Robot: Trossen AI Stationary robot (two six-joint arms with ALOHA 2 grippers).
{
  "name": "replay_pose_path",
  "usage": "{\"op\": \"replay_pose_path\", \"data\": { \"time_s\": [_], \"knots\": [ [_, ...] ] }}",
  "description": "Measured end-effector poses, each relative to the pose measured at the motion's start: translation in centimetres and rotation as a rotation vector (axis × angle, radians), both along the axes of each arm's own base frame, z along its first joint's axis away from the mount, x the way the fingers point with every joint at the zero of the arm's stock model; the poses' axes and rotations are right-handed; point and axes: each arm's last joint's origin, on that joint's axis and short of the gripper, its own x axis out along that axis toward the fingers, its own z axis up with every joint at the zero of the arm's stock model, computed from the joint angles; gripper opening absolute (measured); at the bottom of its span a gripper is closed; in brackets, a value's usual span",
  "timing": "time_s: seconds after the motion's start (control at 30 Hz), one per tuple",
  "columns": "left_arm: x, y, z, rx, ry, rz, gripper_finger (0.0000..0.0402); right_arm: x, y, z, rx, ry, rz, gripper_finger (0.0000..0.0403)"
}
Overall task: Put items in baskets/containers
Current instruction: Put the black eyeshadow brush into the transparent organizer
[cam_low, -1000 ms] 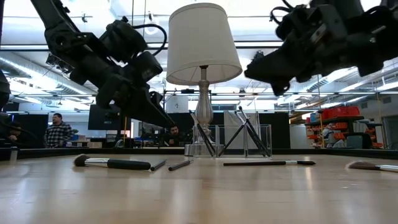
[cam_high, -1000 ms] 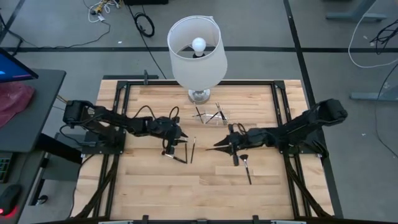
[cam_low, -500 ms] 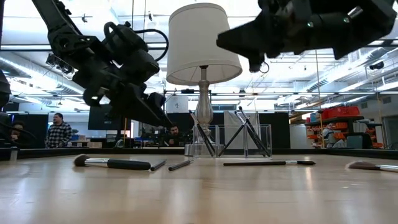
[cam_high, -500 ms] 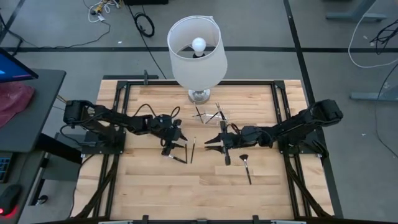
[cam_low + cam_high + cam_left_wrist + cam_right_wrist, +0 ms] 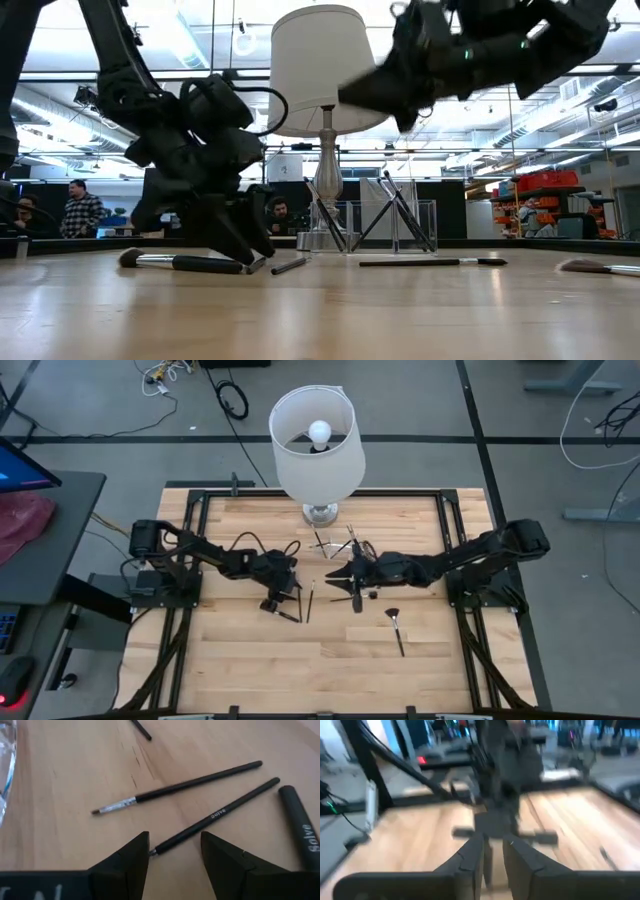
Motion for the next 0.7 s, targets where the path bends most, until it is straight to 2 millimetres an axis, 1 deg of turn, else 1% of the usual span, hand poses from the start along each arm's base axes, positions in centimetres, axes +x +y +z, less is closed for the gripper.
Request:
{"op": "replay_pose_path", "data": {
  "time_s": [0.1,0.2,0.27,0.33,0.43,0.5,0.7],
  "knots": [
    [0.5,0.1,0.2,0.023,-0.014,-0.008,0.0183,0.4,-0.5,-2.1,-0.015,0.109,-0.056,0.0077],
    [0.9,0.4,0.6,0.027,-0.022,0.002,0.018,1.1,-0.9,-4.2,0.01,0.153,-0.068,0.0077],
    [0.7,0.6,0.4,0.02,0.012,0.009,0.0177,1.4,-1.1,-5.6,0.018,0.187,-0.054,0.0077],
    [0.4,0.9,0.1,0.004,0.058,0.013,0.0171,1.6,-1.3,-6.4,0.023,0.201,-0.048,0.0077],
    [-0.1,1.3,-0.2,-0.026,0.125,0.026,0.0155,1.6,-1.5,-6.6,0.041,0.205,-0.057,0.0077],
    [-0.3,1.5,-0.3,-0.047,0.139,0.022,0.0138,1.6,-1.5,-6.6,0.041,0.202,-0.057,0.0077],
    [-0.4,1.5,-0.3,-0.121,0.153,0.052,0.0079,1.9,-1.4,-5.8,0.055,0.116,-0.024,0.0077]
  ]
}}
